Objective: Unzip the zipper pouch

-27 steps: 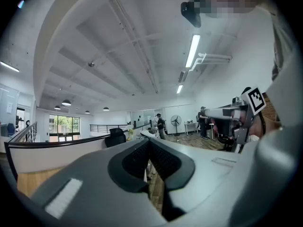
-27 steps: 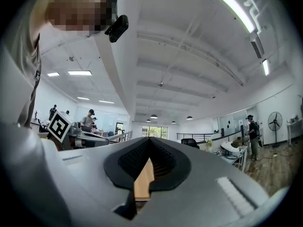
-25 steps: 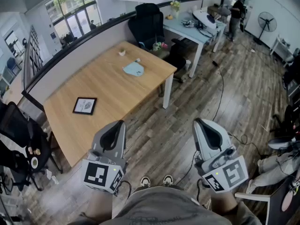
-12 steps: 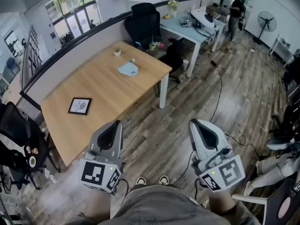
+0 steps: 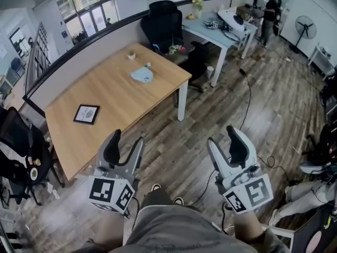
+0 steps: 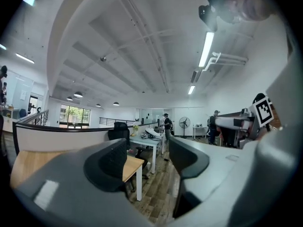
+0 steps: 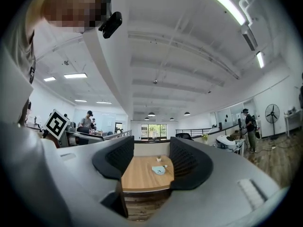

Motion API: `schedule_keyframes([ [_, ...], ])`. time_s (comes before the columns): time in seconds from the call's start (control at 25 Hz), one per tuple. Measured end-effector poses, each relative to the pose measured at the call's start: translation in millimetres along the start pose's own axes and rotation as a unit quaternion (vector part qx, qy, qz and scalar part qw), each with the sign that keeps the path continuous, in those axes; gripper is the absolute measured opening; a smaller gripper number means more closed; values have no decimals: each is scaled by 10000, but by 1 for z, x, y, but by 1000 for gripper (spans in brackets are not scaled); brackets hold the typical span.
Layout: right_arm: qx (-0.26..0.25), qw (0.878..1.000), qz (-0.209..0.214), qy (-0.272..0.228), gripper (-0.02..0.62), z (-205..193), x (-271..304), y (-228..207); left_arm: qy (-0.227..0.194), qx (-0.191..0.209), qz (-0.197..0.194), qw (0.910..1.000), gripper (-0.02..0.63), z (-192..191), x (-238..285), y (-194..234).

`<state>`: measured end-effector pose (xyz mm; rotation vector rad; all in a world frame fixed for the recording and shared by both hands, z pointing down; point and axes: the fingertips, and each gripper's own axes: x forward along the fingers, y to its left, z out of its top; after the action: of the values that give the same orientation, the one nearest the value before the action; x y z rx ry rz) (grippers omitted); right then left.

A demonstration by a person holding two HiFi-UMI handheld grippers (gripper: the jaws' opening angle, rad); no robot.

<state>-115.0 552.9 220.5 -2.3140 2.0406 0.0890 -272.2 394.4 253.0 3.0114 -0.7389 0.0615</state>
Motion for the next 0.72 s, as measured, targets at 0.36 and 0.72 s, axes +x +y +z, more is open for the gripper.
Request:
schedule_keyframes([
  [0.36, 45, 9999, 32, 138, 219, -17, 29, -28, 101, 85, -36, 9999, 265, -7, 41, 10],
  [0.72, 49, 9992, -95, 374, 219, -38, 114, -74, 293, -7, -14, 9996, 265, -20, 124, 68],
])
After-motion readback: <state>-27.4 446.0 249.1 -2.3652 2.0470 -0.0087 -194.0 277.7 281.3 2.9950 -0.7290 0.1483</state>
